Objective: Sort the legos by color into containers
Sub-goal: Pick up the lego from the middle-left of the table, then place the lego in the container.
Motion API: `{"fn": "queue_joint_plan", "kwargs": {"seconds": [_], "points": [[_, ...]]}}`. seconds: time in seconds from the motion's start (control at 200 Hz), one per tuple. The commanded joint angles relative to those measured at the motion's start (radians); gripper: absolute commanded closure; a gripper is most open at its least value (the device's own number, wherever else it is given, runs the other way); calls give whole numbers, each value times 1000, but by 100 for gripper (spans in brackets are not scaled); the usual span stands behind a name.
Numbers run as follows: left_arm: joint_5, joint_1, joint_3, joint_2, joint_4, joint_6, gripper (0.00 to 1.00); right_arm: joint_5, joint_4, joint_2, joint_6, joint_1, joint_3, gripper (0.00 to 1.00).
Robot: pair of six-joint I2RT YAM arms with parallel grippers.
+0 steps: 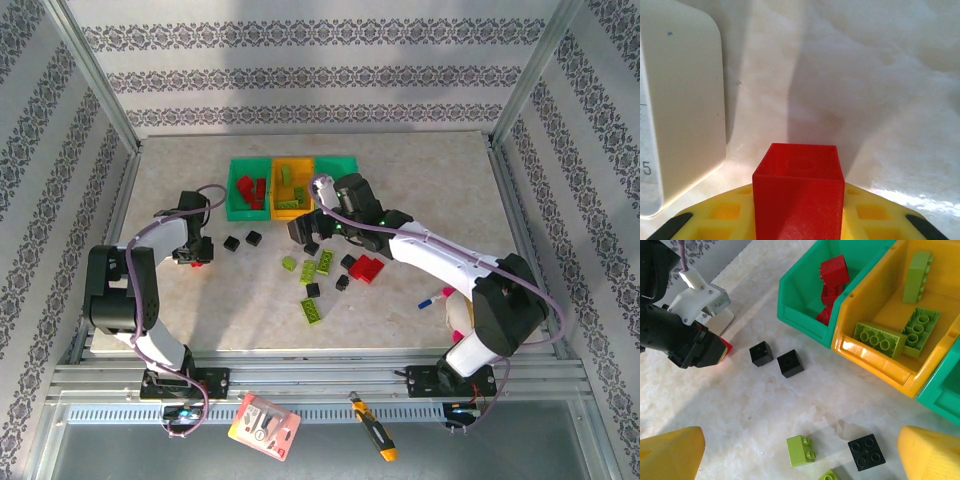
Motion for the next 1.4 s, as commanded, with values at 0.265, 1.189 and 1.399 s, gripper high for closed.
{"fn": "queue_joint_plan", "kwargs": {"seconds": [0.265,1.189,1.399], "points": [[49,-165,196,-123,68,-89,78,41,10,-59,14,-15,-23,2],[65,-220,546,192,219,-6,10,102,-56,-112,16,-50,-78,2],[63,-250,295,-33,262,-8,4,111,-128,-38,9,-36,-24,2]]}}
